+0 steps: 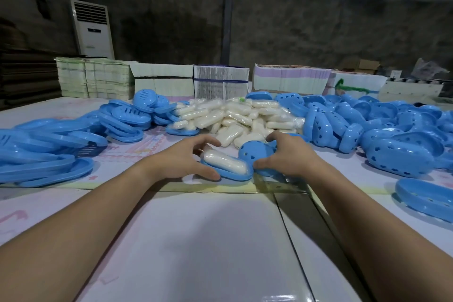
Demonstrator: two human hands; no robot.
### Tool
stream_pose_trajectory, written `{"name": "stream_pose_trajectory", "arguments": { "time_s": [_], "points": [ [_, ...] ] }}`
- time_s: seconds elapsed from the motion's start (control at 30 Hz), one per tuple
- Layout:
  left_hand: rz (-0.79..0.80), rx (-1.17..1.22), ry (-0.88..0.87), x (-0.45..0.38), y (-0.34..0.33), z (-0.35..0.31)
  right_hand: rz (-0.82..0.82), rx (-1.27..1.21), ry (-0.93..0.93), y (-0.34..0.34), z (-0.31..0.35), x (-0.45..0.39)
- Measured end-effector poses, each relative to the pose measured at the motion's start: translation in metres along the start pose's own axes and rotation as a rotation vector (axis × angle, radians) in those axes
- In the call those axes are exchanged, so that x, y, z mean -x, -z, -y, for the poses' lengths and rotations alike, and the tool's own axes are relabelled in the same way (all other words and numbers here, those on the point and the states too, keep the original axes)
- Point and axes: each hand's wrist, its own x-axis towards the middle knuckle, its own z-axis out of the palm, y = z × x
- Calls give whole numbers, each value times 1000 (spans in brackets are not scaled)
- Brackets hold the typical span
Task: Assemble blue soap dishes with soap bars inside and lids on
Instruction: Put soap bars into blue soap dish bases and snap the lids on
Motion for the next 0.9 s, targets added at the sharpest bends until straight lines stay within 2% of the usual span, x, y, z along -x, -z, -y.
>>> {"name": "stream_pose_trajectory", "arguments": {
  "time_s": [0.07, 0.17, 0.23, 0.33, 0.43, 0.5, 0.57, 0.63, 0.73, 0.8, 0.9],
  "points": [
    [0, -19, 0, -1, 0, 2, -67, 19, -6, 3, -2, -2],
    [1, -21, 5, -1, 2, 4, -155, -116, -28, 9, -3, -3],
    [14, -30, 6, -1, 2, 5, -81, -118, 52, 8, -3, -3],
    [18, -32, 5, -3, 2, 8, 63, 48, 151, 1, -1, 1],
    [15, -35, 7, -3, 2, 8, 24, 92, 92, 1, -1, 0],
    [23, -37, 10, -3, 1, 8, -72, -17, 46, 4, -1, -1],
    [32, -24, 10, -2, 1, 8, -104, -304, 39, 6, 0, 0],
    [31, -10, 13, -2, 0, 7, -27, -496, 106, 6, 5, 3],
    [7, 19, -1, -3, 0, 9, 147, -342, 252, -8, 16, 11],
    [4, 57, 5, -2, 2, 9, 178, -250, 296, -17, 21, 12],
    [-14, 126, 4, -1, 4, 9, 204, -273, 287, -14, 19, 10]
  ]
}}
